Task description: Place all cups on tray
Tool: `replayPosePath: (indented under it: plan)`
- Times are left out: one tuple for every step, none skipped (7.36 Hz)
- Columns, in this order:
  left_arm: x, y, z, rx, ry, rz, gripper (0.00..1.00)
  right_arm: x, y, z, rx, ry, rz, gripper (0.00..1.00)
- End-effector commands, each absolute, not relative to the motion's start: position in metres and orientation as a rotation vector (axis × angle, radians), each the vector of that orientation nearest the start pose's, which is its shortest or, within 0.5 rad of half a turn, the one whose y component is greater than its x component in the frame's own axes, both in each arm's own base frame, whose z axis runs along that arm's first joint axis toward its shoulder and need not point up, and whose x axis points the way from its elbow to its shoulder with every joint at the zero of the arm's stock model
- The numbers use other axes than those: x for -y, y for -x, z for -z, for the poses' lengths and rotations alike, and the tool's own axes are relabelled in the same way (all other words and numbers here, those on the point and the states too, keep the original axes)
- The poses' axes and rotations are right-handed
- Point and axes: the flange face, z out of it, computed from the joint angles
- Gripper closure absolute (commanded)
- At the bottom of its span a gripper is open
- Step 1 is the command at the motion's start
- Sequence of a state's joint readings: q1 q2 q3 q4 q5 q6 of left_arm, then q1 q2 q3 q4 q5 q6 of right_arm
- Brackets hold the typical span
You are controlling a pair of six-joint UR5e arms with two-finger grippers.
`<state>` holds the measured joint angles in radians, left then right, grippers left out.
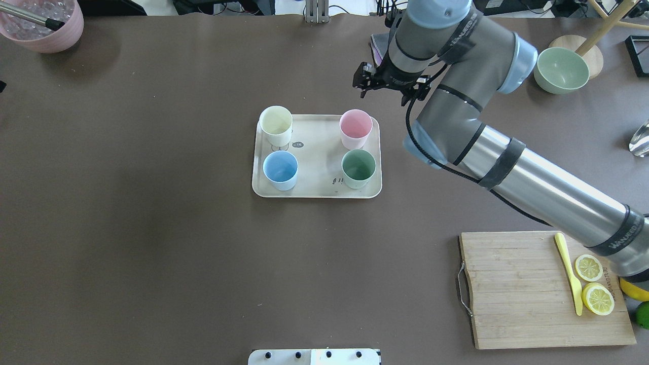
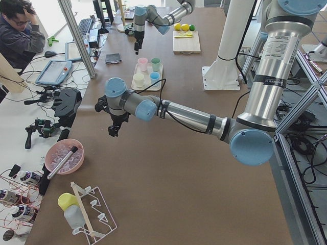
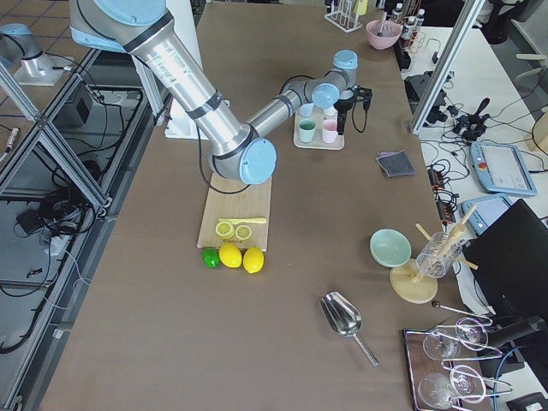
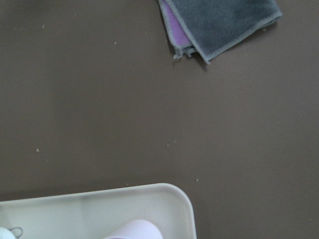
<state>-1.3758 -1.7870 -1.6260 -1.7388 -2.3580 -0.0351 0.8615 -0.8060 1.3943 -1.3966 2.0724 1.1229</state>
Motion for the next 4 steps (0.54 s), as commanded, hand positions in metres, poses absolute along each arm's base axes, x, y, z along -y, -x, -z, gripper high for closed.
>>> replayPosePath:
  plan:
    - [0.581,-0.017,-0.512,-0.808,-0.321,-0.263,0.01,0.664,0.307,-0.317,0.831,-0.123,-0.105,0.00]
    - [0.576,0.009,-0.524,-0.780,-0.357,-0.307,0.01,0.660,0.228,-0.368,0.820,-0.160,-0.034,0.00]
    - [0.562,0.040,-0.550,-0.761,-0.367,-0.326,0.01,0.646,0.145,-0.408,0.834,-0.183,-0.015,0.00]
    - [0.549,0.057,-0.564,-0.755,-0.370,-0.321,0.01,0.619,0.087,-0.448,0.793,-0.220,0.043,0.00]
